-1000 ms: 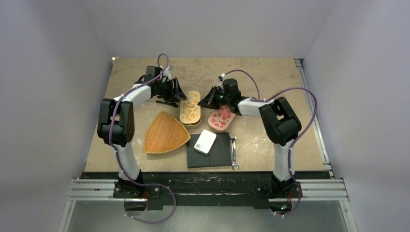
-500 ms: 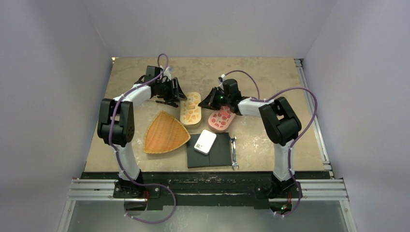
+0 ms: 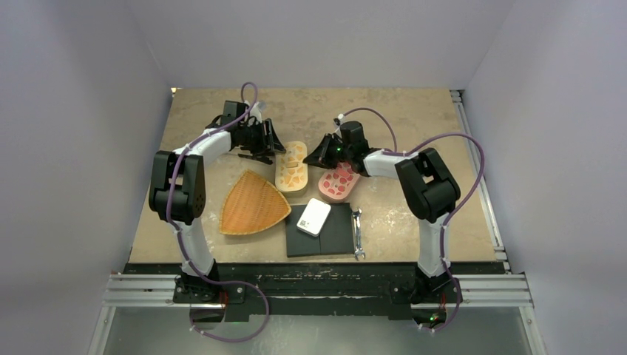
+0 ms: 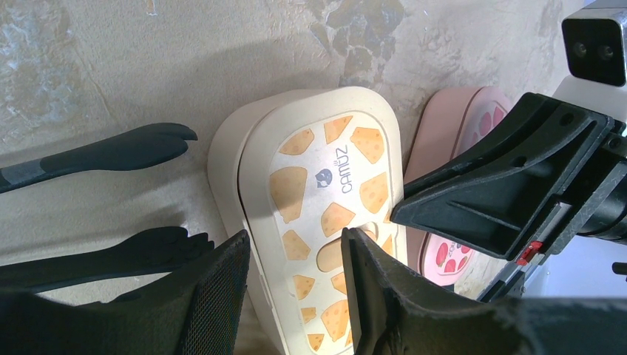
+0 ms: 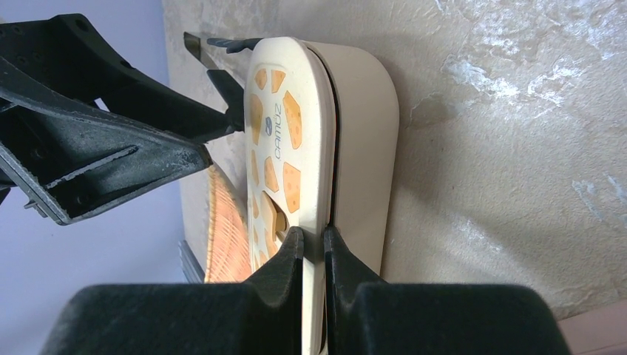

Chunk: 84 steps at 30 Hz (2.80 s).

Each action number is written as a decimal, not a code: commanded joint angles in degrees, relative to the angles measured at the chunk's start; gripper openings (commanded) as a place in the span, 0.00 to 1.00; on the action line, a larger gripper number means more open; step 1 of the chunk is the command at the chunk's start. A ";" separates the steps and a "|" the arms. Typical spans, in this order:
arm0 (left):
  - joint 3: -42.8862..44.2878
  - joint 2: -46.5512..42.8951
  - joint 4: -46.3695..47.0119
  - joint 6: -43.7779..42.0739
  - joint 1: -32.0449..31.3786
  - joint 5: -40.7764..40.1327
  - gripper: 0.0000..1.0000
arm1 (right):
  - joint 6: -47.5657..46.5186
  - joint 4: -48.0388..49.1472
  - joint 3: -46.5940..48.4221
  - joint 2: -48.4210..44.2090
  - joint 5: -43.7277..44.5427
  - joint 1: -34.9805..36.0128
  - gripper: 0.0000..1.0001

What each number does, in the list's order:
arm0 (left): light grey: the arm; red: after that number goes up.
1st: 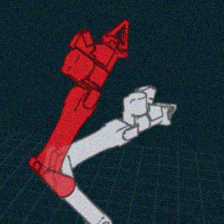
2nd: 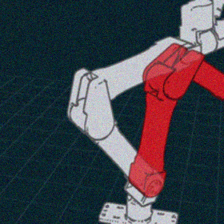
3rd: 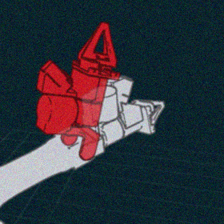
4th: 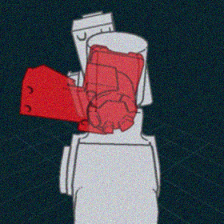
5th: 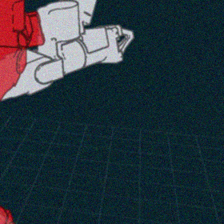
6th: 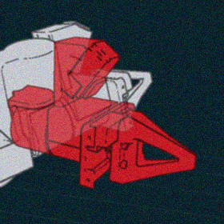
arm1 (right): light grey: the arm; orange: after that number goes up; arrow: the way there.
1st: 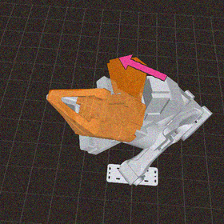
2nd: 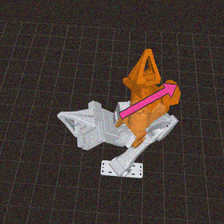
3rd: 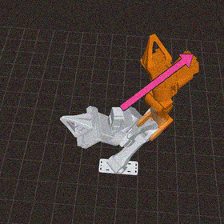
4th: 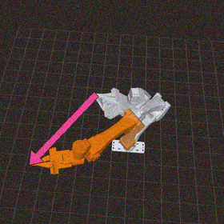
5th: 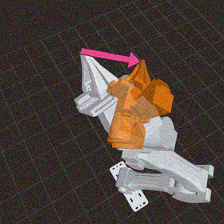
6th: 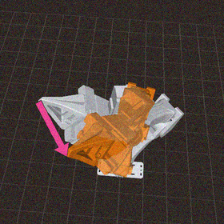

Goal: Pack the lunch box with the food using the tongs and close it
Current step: Close the box lid on the packing box.

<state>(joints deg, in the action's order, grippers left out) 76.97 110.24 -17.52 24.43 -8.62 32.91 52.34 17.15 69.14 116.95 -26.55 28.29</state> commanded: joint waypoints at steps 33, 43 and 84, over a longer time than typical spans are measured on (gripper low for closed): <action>0.96 -2.99 -2.49 -2.80 0.76 -6.62 0.48 | 6.44 8.33 -1.08 0.09 -5.00 0.95 0.00; 1.24 -1.08 -2.32 -2.01 0.71 -2.33 0.52 | 4.43 7.18 -0.19 0.45 -2.32 0.97 0.00; 1.60 1.43 -3.00 -1.56 0.71 -0.38 0.50 | 2.10 5.87 1.26 1.17 4.16 1.91 0.00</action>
<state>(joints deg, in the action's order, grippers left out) 77.36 111.24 -20.71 23.00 -8.25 31.33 56.29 22.33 68.53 118.58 -26.17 29.58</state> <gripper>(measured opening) 0.510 0.101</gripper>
